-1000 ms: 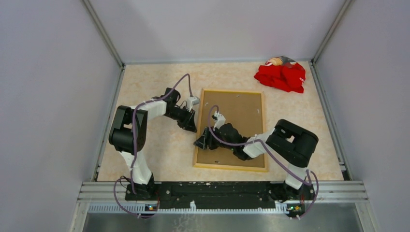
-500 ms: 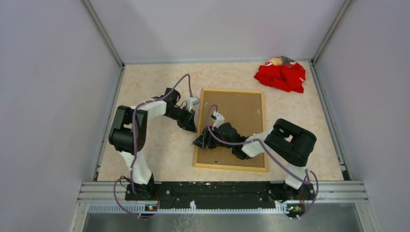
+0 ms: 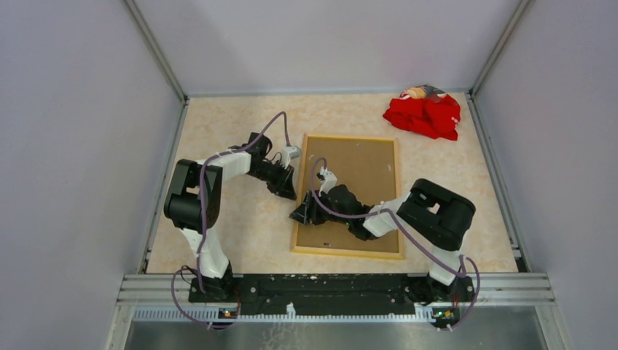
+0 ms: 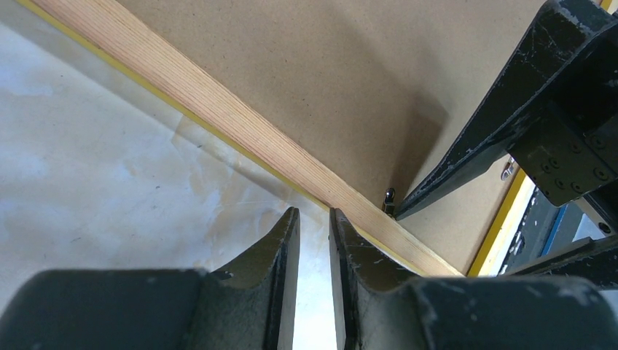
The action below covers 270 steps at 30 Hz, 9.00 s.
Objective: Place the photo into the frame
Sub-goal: Install the photo frame at the center of the board, then adjust the photo frame at the center of the board.
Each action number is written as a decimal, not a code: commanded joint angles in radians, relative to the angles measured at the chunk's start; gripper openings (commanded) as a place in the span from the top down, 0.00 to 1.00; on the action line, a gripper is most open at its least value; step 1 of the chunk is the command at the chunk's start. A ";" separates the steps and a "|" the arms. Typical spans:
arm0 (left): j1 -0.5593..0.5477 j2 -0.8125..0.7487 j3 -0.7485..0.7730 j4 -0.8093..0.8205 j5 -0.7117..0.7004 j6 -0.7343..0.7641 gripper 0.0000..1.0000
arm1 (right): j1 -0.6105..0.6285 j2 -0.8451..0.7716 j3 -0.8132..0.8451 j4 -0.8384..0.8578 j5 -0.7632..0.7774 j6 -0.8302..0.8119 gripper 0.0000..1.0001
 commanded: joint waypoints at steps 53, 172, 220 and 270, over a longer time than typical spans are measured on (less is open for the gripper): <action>0.060 0.323 0.437 0.026 0.020 -0.264 0.68 | -0.445 0.378 0.578 -0.180 -0.298 -0.057 0.48; -0.133 -0.141 0.012 -0.080 -0.286 0.173 0.50 | -0.552 0.312 0.901 -0.945 -0.172 -0.179 0.01; 0.203 0.119 0.302 -0.283 -0.206 0.296 0.52 | -0.718 -0.536 -0.025 -0.886 -0.152 -0.004 0.01; 0.289 0.236 0.273 -0.306 0.007 0.113 0.79 | -0.210 0.212 0.811 -0.755 -0.239 -0.205 0.30</action>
